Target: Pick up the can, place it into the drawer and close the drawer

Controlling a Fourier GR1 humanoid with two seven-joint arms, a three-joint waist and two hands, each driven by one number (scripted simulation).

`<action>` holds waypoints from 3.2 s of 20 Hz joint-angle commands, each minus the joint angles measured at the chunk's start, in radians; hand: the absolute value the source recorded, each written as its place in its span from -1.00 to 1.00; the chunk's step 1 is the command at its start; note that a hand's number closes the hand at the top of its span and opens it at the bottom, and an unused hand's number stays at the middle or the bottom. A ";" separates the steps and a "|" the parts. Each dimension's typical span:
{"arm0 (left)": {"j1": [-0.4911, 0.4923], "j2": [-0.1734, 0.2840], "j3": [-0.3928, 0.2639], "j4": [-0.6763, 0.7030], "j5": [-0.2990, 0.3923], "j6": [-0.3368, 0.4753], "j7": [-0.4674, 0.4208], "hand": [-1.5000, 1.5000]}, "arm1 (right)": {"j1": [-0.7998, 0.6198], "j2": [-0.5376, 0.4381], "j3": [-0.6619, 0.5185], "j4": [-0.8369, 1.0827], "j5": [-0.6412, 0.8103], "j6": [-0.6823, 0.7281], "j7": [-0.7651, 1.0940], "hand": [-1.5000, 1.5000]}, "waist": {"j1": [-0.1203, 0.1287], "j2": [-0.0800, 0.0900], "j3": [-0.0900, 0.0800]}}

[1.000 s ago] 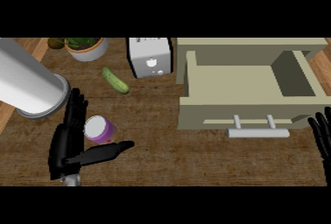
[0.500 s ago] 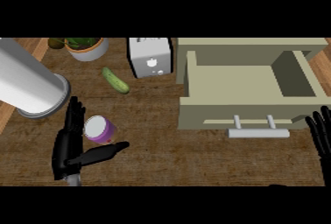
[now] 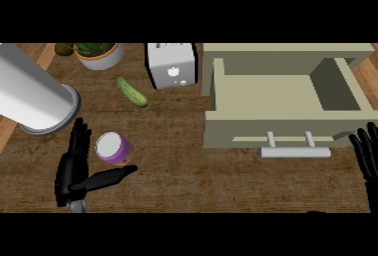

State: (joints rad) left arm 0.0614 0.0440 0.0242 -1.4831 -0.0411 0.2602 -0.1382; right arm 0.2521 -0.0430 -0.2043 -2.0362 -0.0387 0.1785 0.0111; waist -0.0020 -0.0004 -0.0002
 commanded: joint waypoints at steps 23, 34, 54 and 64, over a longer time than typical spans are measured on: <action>-0.108 0.059 0.147 0.438 0.106 -0.129 -0.250 -1.00 | -0.018 0.017 -0.022 -0.069 0.000 0.020 0.078 -1.00 | -0.001 0.000 0.000; -0.159 0.056 0.141 0.442 0.114 -0.091 -0.230 -1.00 | -0.009 0.007 -0.062 -0.047 -0.021 0.048 0.022 -1.00 | -0.001 0.000 0.000; -0.393 0.019 0.153 0.774 0.130 -0.084 -0.396 1.00 | -0.065 0.012 -0.068 -0.144 -0.067 0.007 0.181 -1.00 | -0.003 0.001 0.000; -0.385 -0.013 0.128 0.693 0.174 -0.131 -0.375 1.00 | -0.066 0.002 -0.076 -0.063 -0.052 0.022 0.101 -1.00 | -0.001 0.001 0.000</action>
State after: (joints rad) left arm -0.3323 0.0425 0.1563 -0.7908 0.1208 0.1439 -0.4884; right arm 0.2631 -0.0169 -0.2614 -2.1299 -0.0915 0.2194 0.0806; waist -0.0047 -0.0005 0.0001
